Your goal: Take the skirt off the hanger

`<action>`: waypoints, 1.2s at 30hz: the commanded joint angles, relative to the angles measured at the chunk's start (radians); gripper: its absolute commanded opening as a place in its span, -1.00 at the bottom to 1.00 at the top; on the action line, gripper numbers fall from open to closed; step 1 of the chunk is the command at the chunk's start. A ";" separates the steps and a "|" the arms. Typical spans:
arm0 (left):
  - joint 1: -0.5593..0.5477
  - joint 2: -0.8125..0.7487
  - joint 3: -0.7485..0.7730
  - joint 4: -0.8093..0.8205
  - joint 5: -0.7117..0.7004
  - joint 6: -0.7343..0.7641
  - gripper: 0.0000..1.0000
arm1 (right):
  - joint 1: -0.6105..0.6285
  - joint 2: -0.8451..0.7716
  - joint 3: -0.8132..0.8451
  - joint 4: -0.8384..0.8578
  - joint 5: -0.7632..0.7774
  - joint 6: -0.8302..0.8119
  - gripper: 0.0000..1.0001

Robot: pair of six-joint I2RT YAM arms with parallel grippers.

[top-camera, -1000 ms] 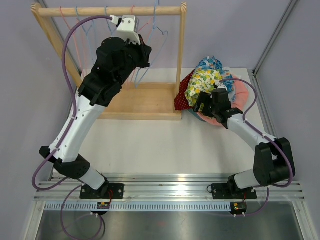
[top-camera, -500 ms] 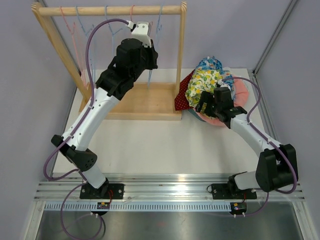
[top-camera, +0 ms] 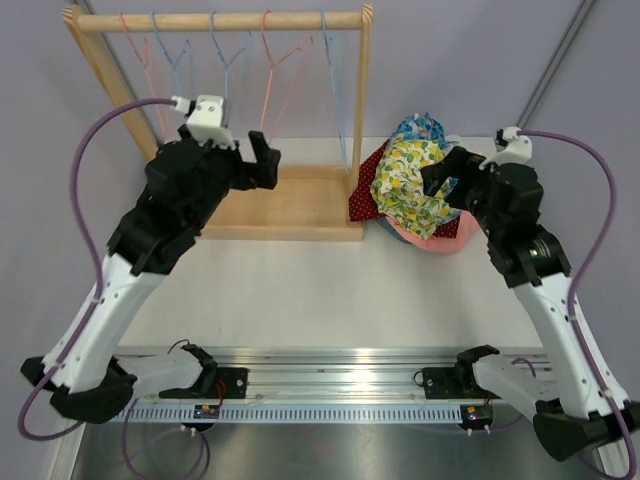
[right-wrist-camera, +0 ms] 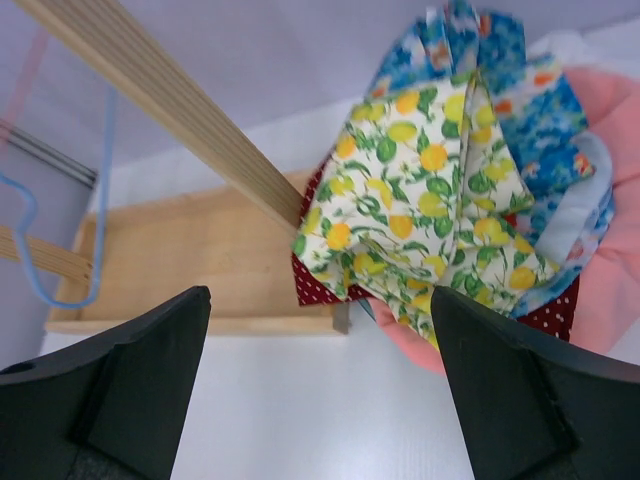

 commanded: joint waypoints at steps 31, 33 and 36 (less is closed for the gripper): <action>0.006 -0.761 -0.601 -0.235 -0.310 -0.043 0.98 | 0.005 -0.567 -0.237 -0.025 -0.196 0.046 0.99; 0.006 -0.759 -0.585 -0.240 -0.320 -0.030 0.98 | 0.005 -0.558 -0.222 -0.010 -0.205 0.040 0.99; 0.006 -0.758 -0.576 -0.243 -0.333 -0.023 0.98 | 0.005 -0.549 -0.216 0.019 -0.217 0.033 0.99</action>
